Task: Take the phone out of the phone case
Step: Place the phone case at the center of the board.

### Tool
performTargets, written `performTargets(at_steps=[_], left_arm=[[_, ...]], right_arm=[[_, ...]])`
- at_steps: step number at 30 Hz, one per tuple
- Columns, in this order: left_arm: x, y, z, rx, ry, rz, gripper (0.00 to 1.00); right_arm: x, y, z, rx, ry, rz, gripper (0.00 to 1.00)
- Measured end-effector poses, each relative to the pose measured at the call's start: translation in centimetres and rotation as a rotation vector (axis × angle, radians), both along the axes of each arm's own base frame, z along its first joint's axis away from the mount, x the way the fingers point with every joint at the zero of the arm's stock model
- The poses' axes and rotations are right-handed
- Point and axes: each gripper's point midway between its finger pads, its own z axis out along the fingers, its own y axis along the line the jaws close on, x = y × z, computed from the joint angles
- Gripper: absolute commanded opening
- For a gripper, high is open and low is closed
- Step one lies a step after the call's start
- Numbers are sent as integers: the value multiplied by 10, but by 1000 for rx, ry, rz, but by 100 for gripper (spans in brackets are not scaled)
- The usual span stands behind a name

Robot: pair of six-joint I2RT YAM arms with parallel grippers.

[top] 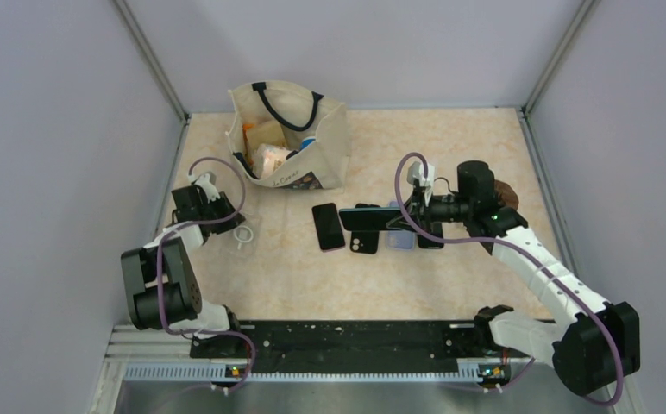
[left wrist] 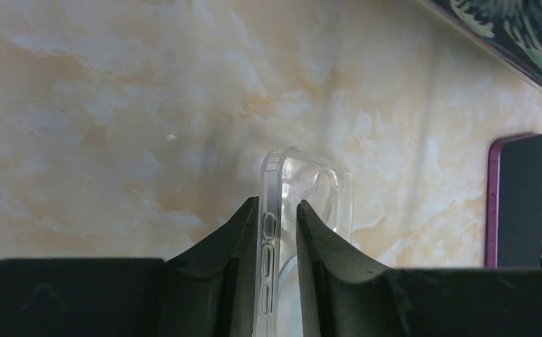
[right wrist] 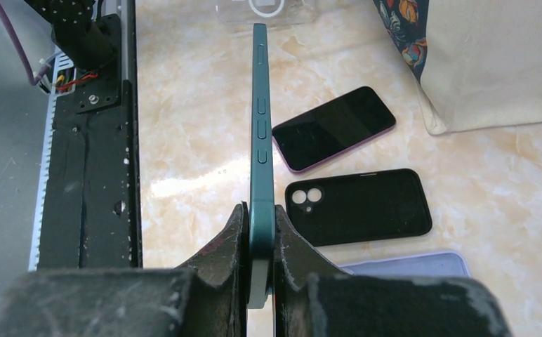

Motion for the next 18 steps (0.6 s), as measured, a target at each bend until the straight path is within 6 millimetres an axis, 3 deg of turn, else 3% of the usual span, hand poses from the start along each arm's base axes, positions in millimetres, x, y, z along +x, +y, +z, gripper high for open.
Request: performTargets(at_steps=[6,11,18], left_arm=[[3,6,-13,3,25,32,51],[6,6,-11,4,10,37,64],[2,9,-1,27,3,49,75]], right_arm=[[-1,0,0,5,4,3,0],[-1,1,1,7,1,4,0],[-1,1,1,8,2,6,0]])
